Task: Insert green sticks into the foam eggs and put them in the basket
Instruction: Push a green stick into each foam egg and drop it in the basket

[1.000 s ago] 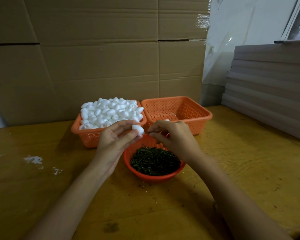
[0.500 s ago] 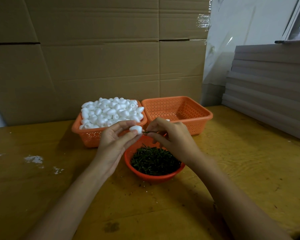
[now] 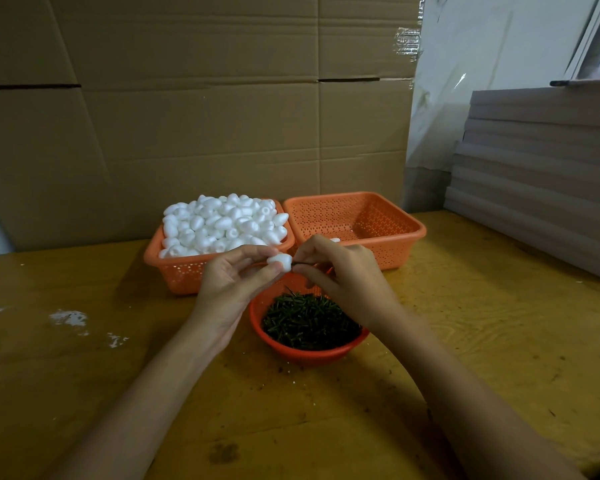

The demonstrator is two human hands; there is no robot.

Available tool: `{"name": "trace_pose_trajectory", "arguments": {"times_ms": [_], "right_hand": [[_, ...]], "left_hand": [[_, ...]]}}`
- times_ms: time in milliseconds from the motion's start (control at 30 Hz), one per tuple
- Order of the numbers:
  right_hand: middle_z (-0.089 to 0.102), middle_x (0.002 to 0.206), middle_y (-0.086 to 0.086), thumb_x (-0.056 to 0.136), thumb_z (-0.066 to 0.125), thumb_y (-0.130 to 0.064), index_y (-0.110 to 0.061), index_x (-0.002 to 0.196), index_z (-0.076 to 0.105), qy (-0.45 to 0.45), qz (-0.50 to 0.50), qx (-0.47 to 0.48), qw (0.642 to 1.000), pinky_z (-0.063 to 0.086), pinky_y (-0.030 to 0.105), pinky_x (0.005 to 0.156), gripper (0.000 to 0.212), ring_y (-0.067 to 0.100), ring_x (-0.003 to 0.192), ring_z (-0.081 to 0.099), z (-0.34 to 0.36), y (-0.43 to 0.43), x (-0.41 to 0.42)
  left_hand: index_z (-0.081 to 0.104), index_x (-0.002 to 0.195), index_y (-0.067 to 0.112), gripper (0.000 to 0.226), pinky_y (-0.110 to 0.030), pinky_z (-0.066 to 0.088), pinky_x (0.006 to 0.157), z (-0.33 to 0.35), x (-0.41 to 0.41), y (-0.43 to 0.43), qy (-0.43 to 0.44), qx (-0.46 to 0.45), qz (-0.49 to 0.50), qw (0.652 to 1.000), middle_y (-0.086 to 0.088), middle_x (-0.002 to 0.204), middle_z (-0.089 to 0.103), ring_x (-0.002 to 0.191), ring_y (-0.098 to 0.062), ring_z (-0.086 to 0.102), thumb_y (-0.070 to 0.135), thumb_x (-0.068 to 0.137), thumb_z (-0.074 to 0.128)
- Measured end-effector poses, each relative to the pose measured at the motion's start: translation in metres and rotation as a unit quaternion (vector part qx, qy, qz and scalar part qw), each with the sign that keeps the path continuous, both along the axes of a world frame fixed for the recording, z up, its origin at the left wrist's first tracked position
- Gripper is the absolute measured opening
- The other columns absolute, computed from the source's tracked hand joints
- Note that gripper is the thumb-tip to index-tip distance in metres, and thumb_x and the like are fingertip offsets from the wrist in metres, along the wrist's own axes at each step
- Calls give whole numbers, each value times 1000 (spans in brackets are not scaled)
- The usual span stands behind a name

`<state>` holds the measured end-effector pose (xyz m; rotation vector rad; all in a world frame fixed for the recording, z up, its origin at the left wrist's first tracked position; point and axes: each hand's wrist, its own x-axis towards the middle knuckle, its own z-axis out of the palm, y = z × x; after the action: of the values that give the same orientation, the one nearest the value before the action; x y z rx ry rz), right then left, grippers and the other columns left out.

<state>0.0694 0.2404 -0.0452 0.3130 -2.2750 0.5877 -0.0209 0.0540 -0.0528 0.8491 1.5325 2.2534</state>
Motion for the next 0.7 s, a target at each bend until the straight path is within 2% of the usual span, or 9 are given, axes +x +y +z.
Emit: {"name": "trace_pose_trajectory", "arguments": {"times_ms": [233,467,700], "right_hand": [[76,87,-14,97,75,-29,-19,103,69,2,-17,-8,1000,58,28,72,13,0,78,71,0,-1,0],[76,93,-14,95,76,-30,-19,103,73,13,-25,-4,1000,57,23,75,13,0,83,71,0,0,0],[77,97,-13,94,78,-20,-17,106,76,27,-23,-4,999,54,13,79,12,-3,89,71,-1,0,-1]], "left_hand": [[81,98,14,34,-41,60,102,-1,-1,0,-3,-2,0,1000,-13,115,79,114,-30,75,20,66,90],[82,96,13,23,-29,64,83,-2,-2,0,-8,13,-9,1000,-11,112,80,105,-25,78,9,73,85],[82,97,13,26,-28,64,83,-2,-2,1,-19,21,0,1000,-14,111,80,102,-26,79,10,72,86]]}}
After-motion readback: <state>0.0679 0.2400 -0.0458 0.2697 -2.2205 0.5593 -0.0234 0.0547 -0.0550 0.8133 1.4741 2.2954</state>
